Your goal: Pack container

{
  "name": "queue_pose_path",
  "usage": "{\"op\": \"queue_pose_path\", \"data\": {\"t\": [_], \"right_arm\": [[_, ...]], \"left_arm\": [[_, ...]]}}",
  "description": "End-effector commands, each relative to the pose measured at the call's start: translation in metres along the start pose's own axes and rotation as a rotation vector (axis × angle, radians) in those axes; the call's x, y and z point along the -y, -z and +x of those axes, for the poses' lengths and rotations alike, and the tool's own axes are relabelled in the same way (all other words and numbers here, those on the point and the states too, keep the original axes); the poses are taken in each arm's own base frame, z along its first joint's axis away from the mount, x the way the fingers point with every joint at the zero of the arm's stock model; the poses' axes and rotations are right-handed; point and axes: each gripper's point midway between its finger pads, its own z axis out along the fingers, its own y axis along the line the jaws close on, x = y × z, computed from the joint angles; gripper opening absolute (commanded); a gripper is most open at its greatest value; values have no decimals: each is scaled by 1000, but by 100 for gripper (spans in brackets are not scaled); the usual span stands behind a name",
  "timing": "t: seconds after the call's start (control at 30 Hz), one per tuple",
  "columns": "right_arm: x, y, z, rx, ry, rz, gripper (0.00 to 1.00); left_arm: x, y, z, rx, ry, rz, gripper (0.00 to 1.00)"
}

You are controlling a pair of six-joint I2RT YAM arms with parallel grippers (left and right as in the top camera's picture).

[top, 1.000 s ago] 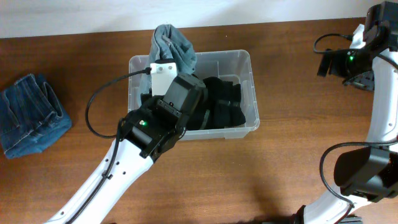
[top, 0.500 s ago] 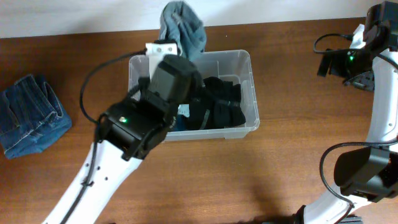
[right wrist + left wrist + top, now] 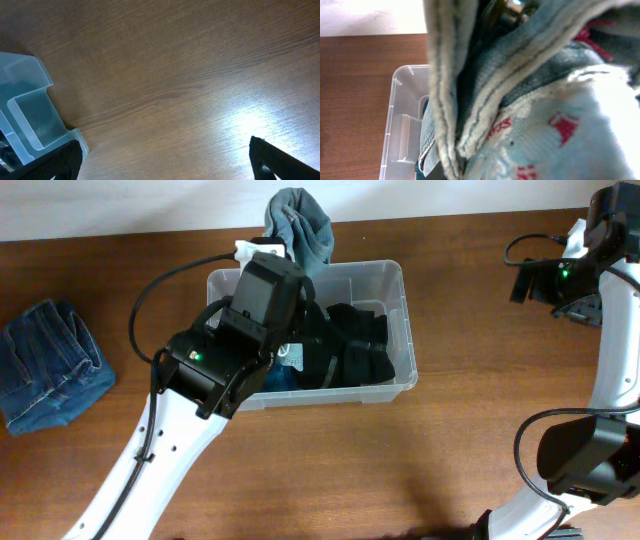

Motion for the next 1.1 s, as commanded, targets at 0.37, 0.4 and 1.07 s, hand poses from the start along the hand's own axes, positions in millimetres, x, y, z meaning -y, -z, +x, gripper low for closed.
{"op": "queue_pose_path", "data": {"t": [0.37, 0.4, 1.07], "right_arm": [[2, 5, -1, 12, 0, 8, 99], [2, 5, -1, 12, 0, 8, 99], [2, 5, -1, 12, 0, 8, 99]], "left_arm": [[-97, 57, -66, 182, 31, -371, 1], [-108, 62, -68, 175, 42, -393, 1], [-303, 30, -19, -187, 226, -862, 0]]}}
